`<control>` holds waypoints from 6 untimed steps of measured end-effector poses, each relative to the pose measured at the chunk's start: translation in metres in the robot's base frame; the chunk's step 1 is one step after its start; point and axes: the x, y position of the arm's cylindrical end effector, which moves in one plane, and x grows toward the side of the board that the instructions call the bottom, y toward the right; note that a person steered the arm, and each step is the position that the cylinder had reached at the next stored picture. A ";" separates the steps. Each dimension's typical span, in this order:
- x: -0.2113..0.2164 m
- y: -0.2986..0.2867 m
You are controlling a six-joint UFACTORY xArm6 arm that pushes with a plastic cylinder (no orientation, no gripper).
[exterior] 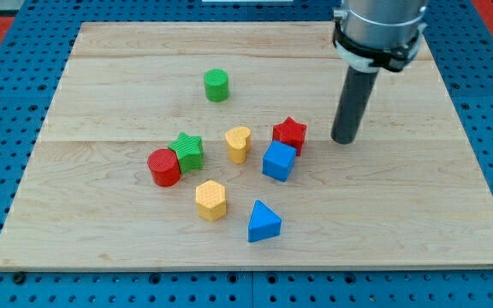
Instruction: Move the green circle towards the green star
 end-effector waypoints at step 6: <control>-0.111 -0.185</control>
